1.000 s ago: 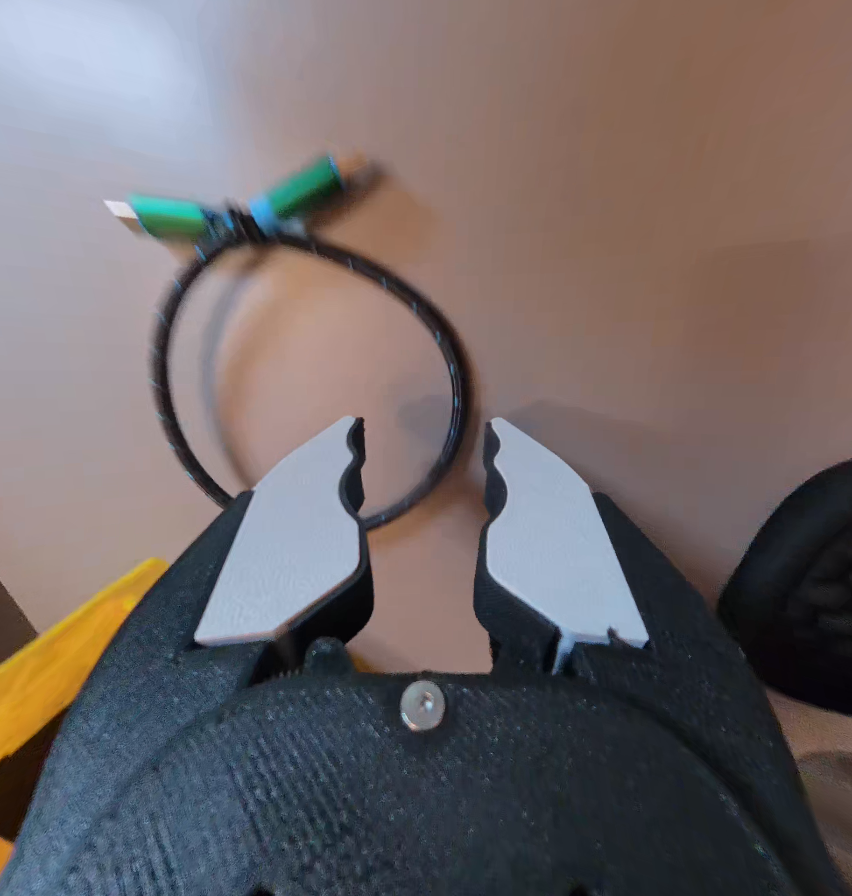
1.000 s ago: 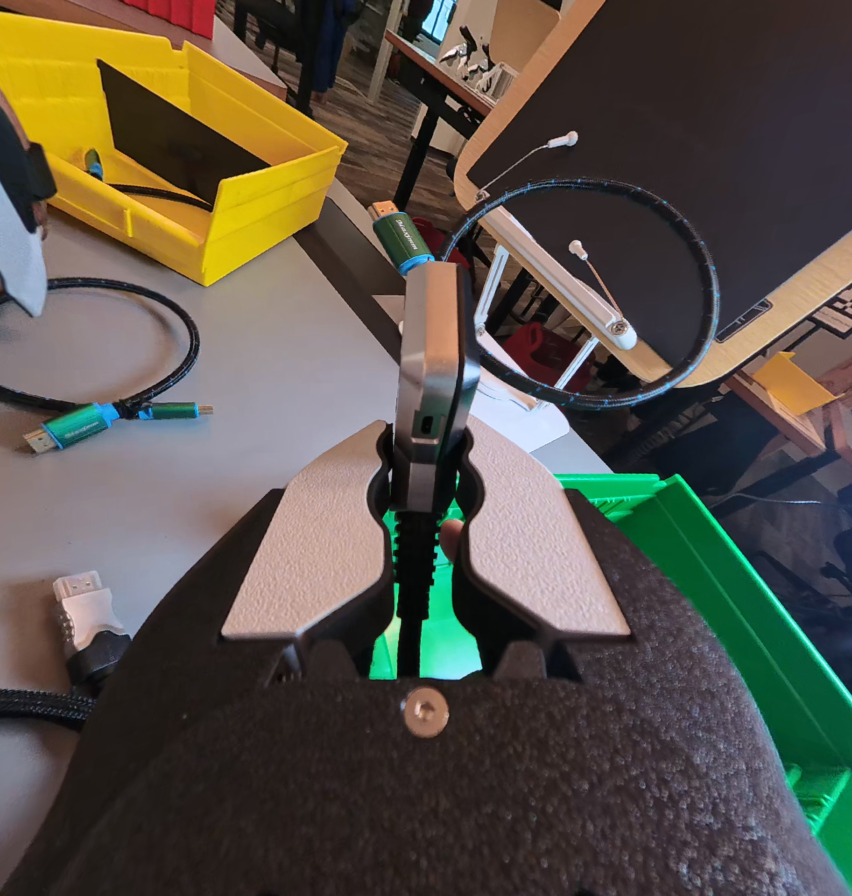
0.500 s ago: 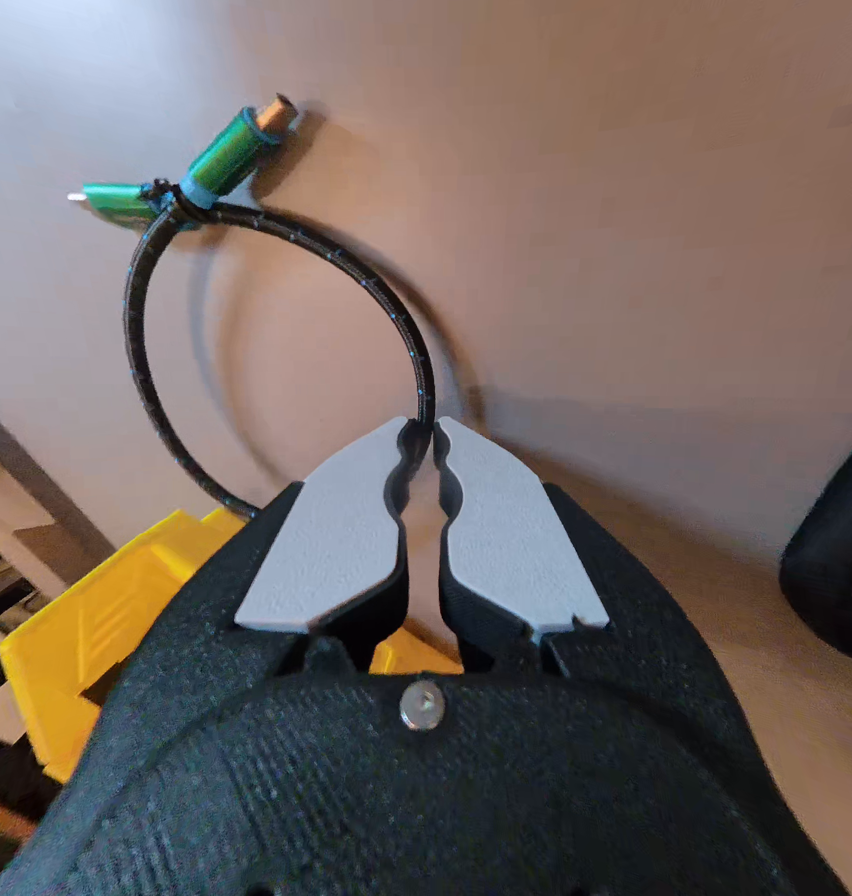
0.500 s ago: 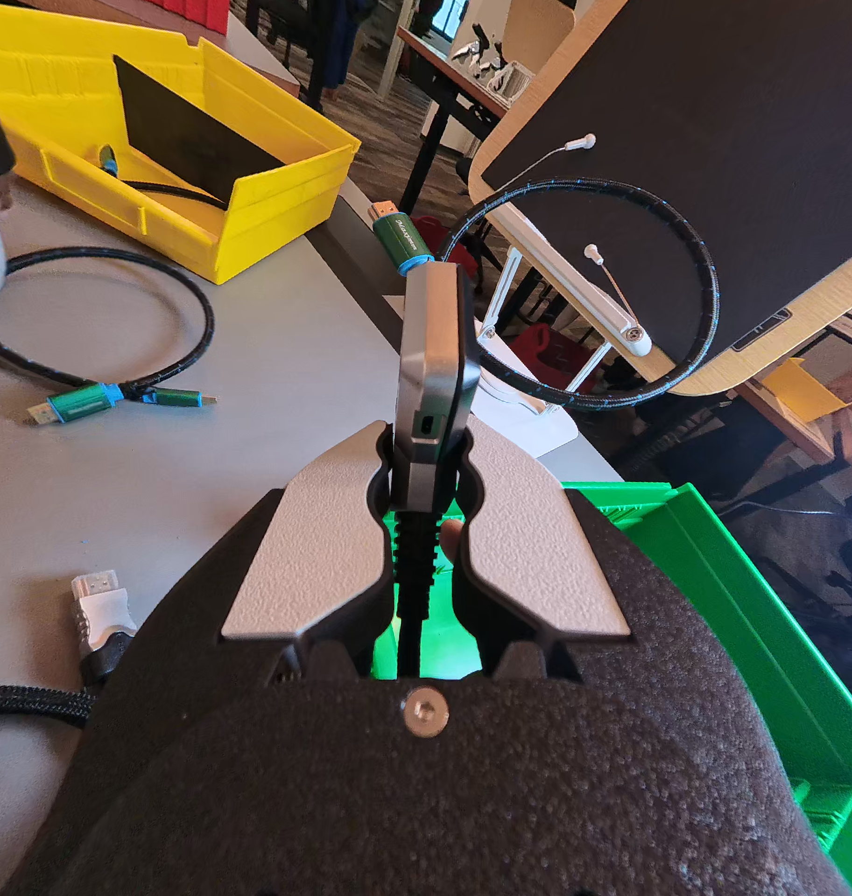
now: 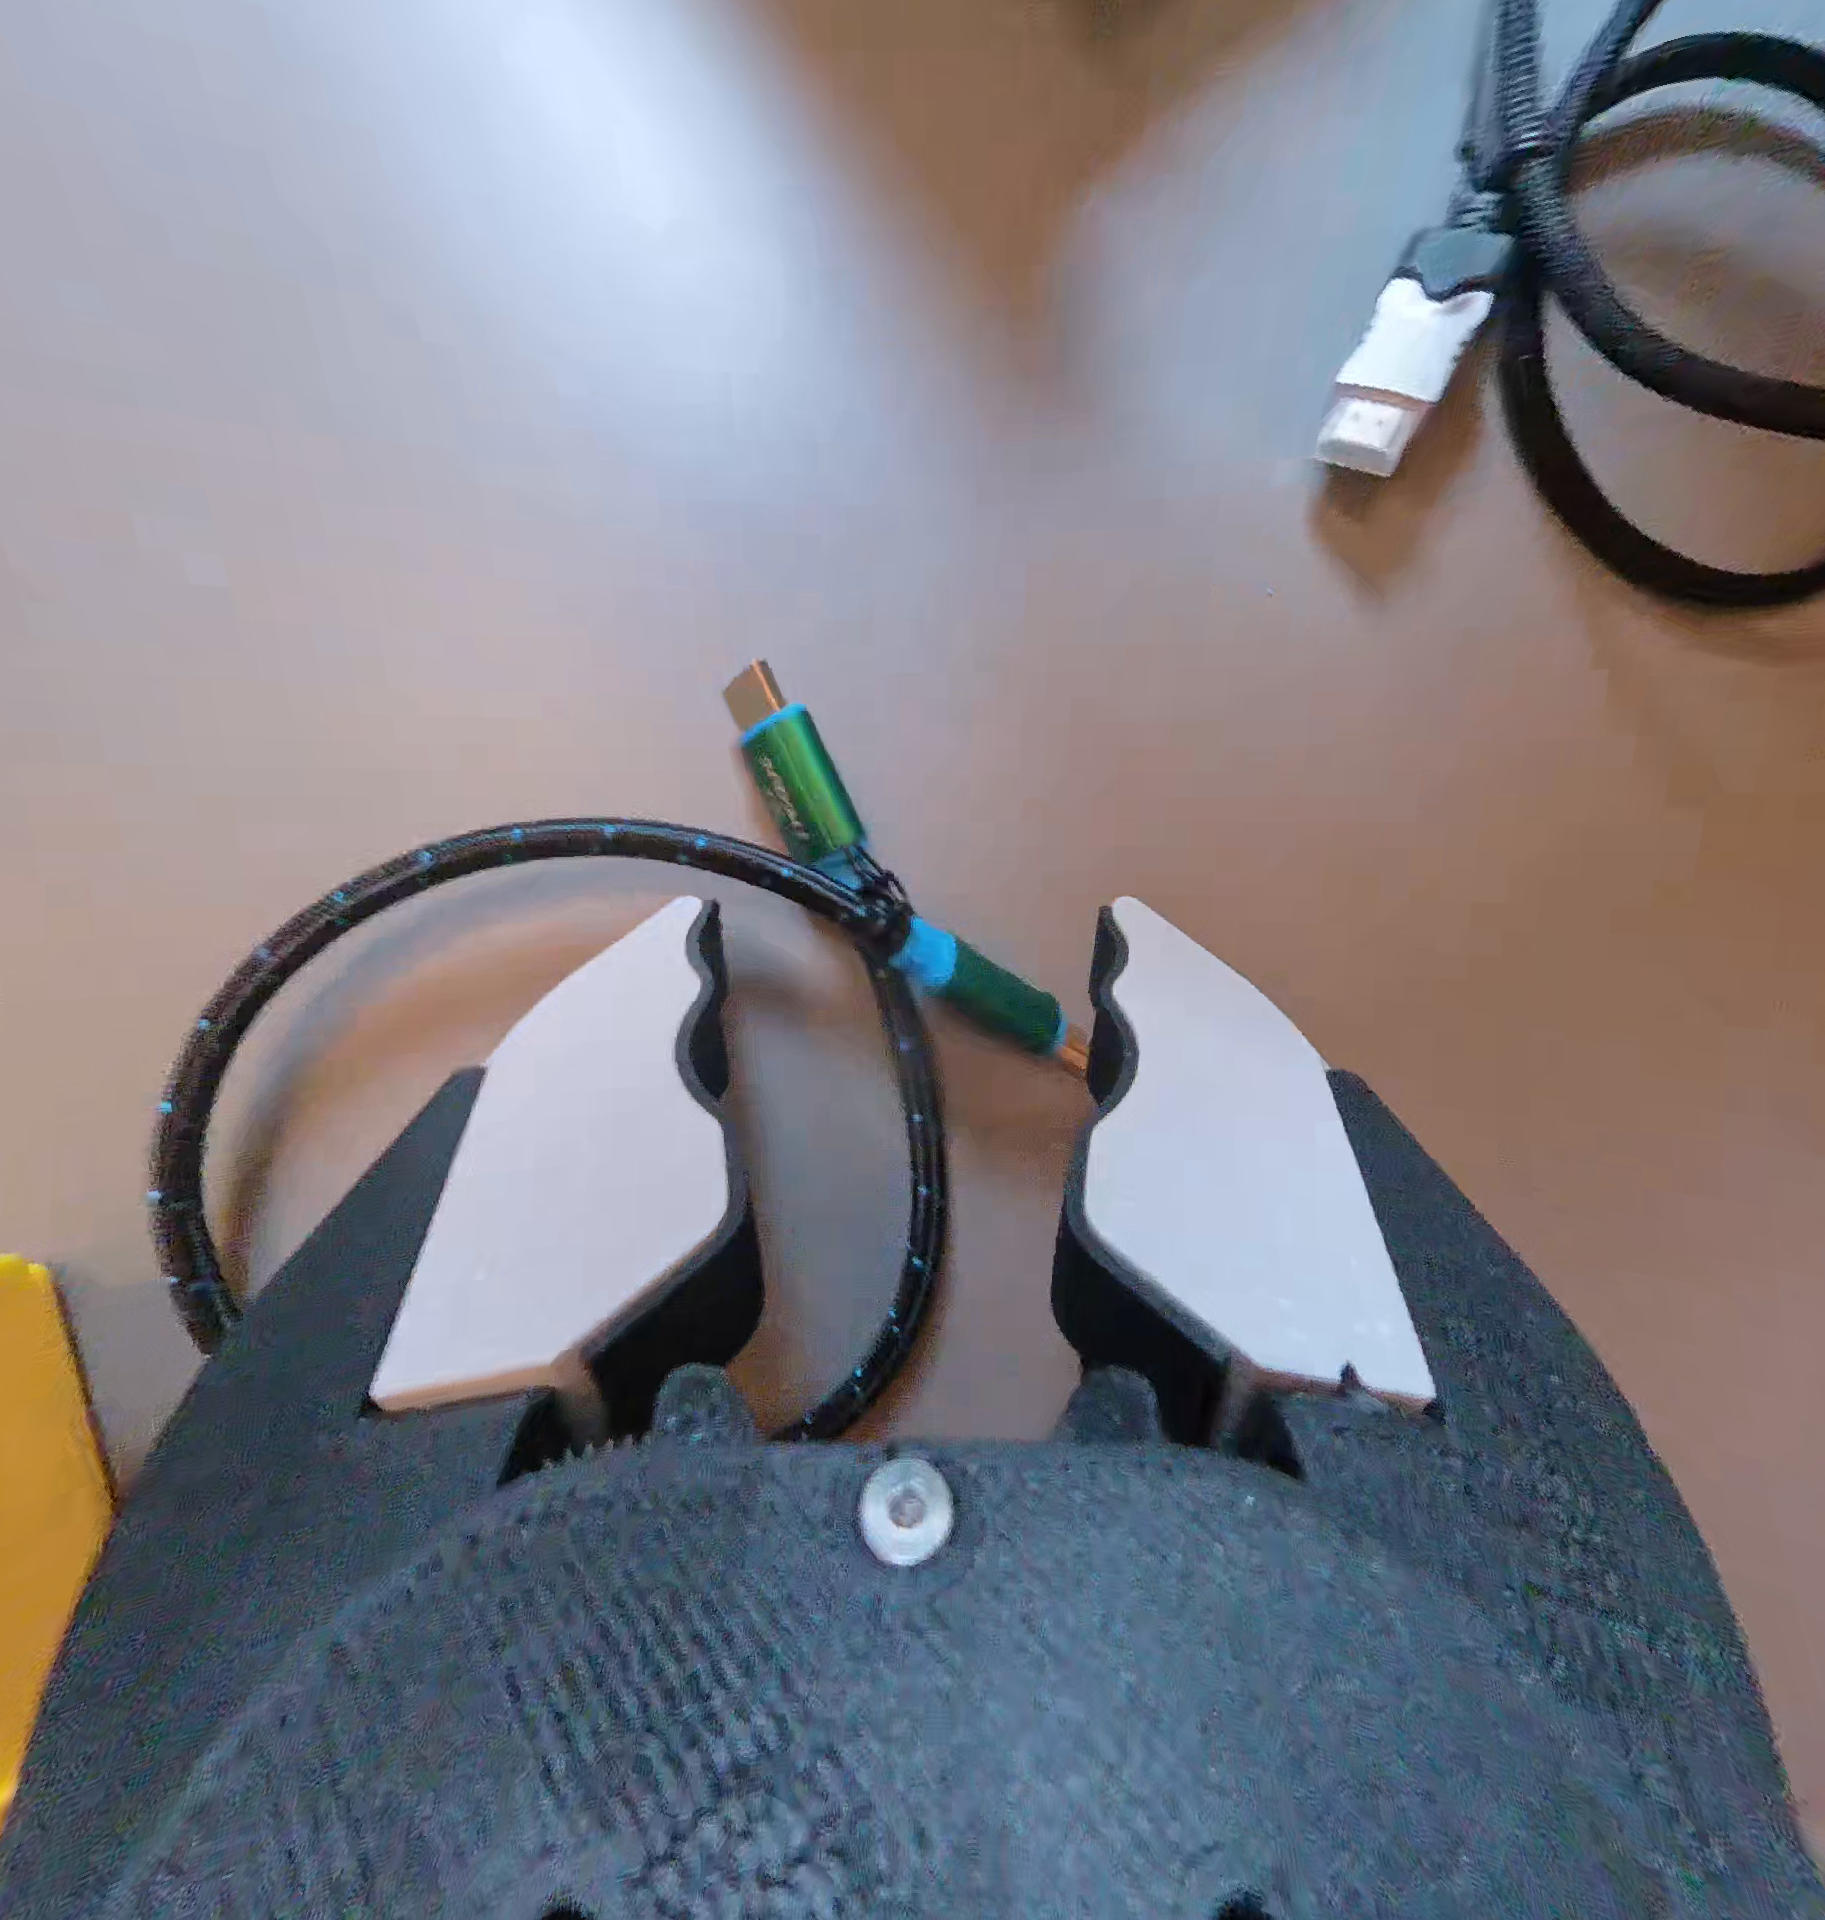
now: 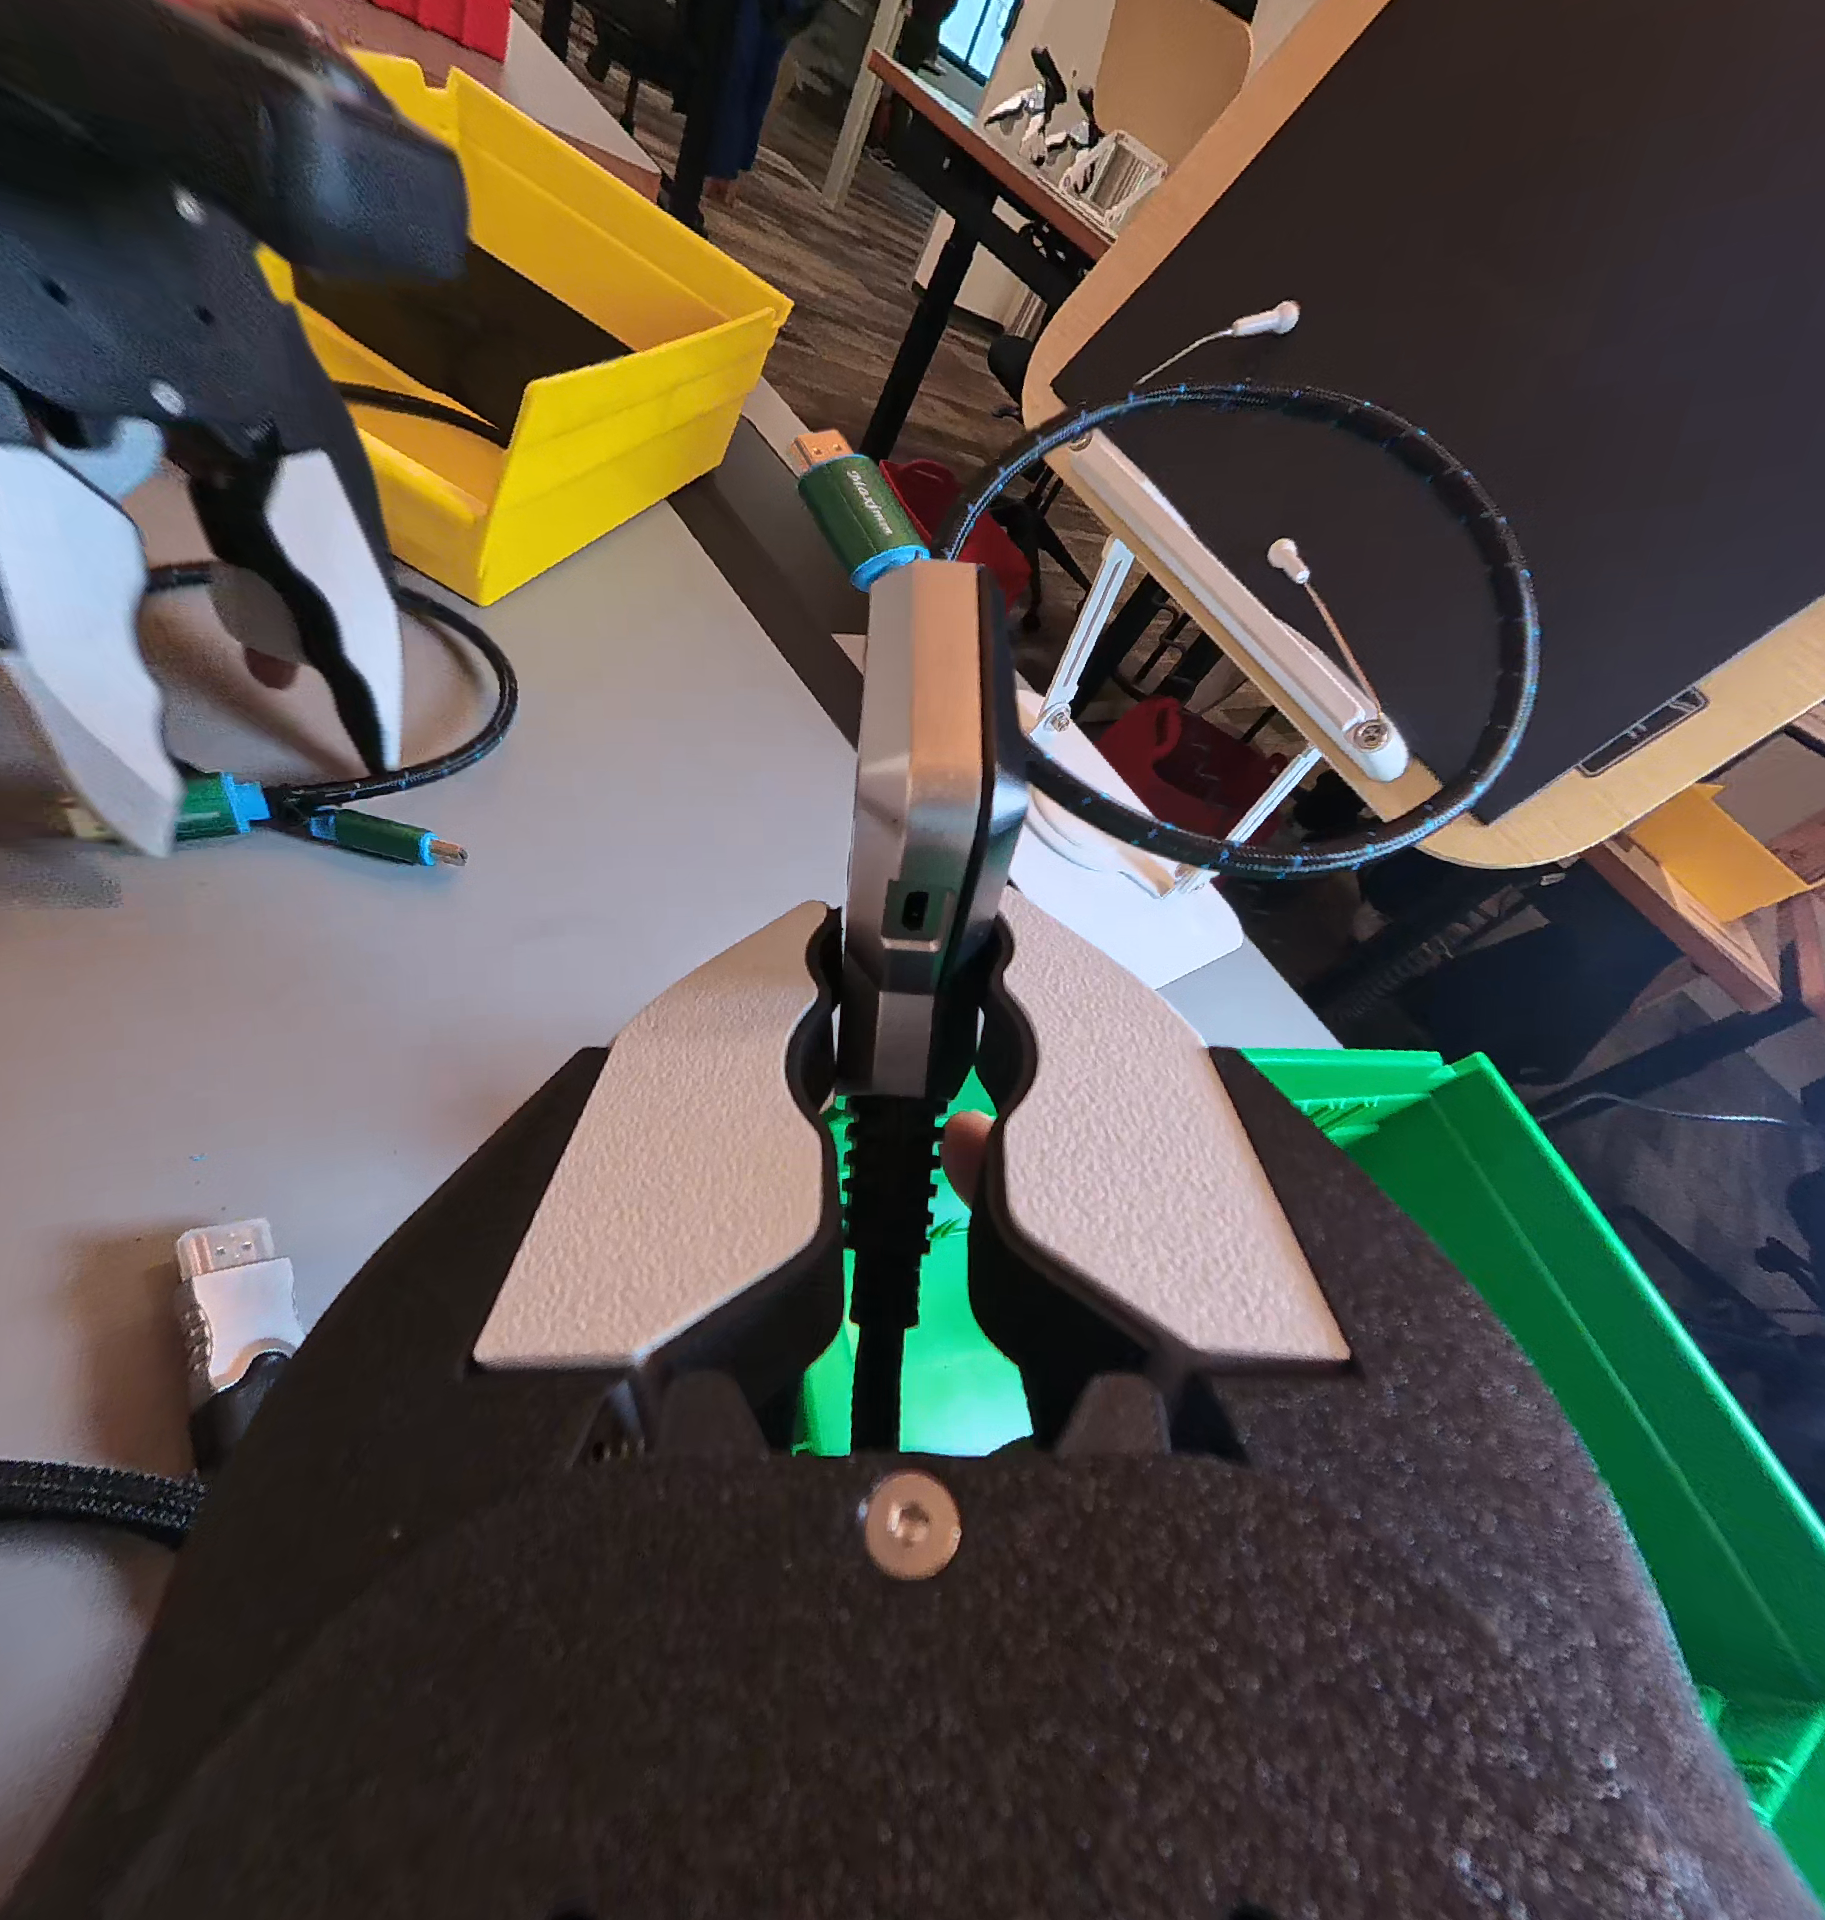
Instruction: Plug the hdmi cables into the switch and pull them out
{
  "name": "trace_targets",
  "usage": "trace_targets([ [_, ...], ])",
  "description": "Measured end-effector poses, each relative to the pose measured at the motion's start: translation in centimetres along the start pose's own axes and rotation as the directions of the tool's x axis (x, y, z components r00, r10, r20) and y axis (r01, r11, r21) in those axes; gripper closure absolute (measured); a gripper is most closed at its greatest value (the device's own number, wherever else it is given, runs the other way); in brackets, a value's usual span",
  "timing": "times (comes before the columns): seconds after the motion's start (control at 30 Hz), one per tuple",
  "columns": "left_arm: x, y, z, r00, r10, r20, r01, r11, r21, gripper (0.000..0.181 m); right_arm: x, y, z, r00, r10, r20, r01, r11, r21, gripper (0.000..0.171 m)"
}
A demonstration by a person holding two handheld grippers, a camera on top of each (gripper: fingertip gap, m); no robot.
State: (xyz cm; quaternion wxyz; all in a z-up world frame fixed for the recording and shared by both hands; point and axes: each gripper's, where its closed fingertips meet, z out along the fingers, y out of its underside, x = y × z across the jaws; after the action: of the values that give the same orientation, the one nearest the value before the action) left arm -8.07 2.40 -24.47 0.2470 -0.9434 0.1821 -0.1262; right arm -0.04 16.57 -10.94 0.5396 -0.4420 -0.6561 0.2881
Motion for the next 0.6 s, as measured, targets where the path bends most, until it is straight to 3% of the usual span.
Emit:
trace_targets([
  [0.1,-0.9,-0.3,1.3,0.999,0.034,0.031,-0.032,0.998,-0.053,0.130,0.4,-0.3,-0.3,1.000,0.008,-0.005,-0.008,1.000,0.014,0.148],
  [0.17,-1.5,-0.7,1.7,0.989,0.119,0.091,-0.113,0.991,-0.069,0.142,0.6,-0.2,-0.3,1.000,0.012,-0.009,-0.012,1.000,0.017,0.148],
  [0.3,-0.8,-1.1,1.9,0.963,0.257,0.084,-0.249,0.964,-0.090,0.165,0.5,-0.1,-0.3,1.000,0.013,-0.006,-0.013,1.000,0.015,0.148],
  [0.37,-0.7,-1.2,1.9,0.940,0.325,0.100,-0.317,0.944,-0.091,0.167,0.2,-0.2,-0.3,1.000,0.005,0.001,-0.005,1.000,0.019,0.148],
  [0.47,-1.3,-2.1,2.1,0.903,0.389,0.180,-0.387,0.921,-0.050,0.155,-0.5,-0.4,-0.1,1.000,-0.018,0.023,0.017,0.999,0.033,0.148],
  [0.6,-0.7,-2.7,2.6,0.887,0.438,0.148,-0.442,0.897,-0.003,0.158,-1.1,-0.1,0.2,0.999,-0.033,0.041,0.032,0.999,0.022,0.148],
])
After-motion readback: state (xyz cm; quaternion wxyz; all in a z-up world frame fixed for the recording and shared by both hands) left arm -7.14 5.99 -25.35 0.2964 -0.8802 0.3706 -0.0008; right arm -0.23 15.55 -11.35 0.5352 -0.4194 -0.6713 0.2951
